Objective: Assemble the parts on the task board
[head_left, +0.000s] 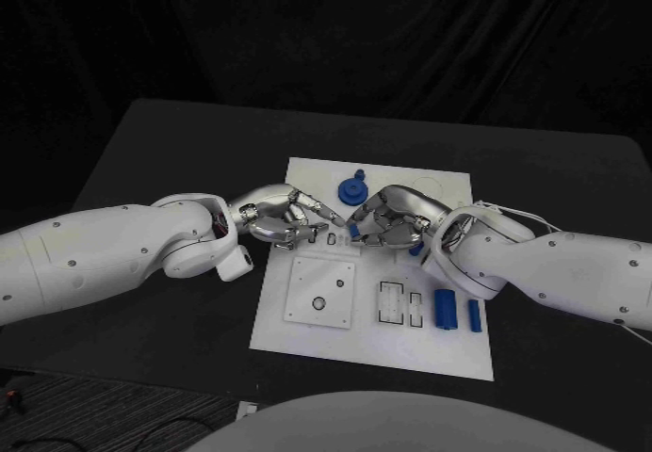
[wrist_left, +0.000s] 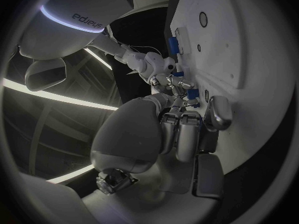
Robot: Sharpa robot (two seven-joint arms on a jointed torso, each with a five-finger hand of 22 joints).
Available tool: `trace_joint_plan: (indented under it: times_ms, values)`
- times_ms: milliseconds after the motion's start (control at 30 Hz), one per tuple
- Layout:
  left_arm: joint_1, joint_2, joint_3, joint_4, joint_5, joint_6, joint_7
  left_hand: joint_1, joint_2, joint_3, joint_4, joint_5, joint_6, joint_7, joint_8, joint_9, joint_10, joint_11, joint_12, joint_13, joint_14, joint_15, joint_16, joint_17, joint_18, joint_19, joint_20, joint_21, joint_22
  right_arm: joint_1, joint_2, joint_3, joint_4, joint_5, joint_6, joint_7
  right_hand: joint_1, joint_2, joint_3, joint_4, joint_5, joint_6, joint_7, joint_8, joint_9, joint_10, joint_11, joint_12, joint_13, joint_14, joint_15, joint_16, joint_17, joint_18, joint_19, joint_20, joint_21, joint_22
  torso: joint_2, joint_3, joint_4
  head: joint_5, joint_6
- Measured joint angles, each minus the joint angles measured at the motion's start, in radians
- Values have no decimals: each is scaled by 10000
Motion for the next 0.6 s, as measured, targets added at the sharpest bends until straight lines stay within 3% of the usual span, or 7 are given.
trace_joint_plan:
  times_ms: [300,500,600]
  values:
    - [0,15,0,-24,0,7,-13,0,0,0,0,0,39,39,0,0,0,0,0,1,-38,-37,0,0,0,-36,-37,0,-1,1,0,4,-6,-17,77,-1,-136,-135,-227,146,-353,-463,-105,0,-147,0,0,-48,0,0,0,0,0,64,0,-1,-41,-1,0,2,1,33,0]
    - [0,17,0,-40,0,18,-28,0,0,0,0,0,75,1,0,9,0,1,0,1,-37,-37,0,0,0,-36,-36,0,-1,1,-8,3,-10,-23,105,6,-253,-252,-513,400,-958,-1356,-265,0,-421,3,-111,-106,0,-1,-1,0,0,97,-1,-2,-41,-2,0,2,0,34,0]
    - [0,19,0,-50,0,23,-34,0,0,-1,1,0,74,1,0,9,0,1,0,1,-37,-37,0,0,0,-36,-36,0,-1,1,-17,3,-10,-25,111,13,-426,-424,-696,584,-1038,-1887,-373,-41,-617,-10,-204,-128,-1,-5,-59,0,0,147,20,-24,-41,-2,0,2,-1,34,0]
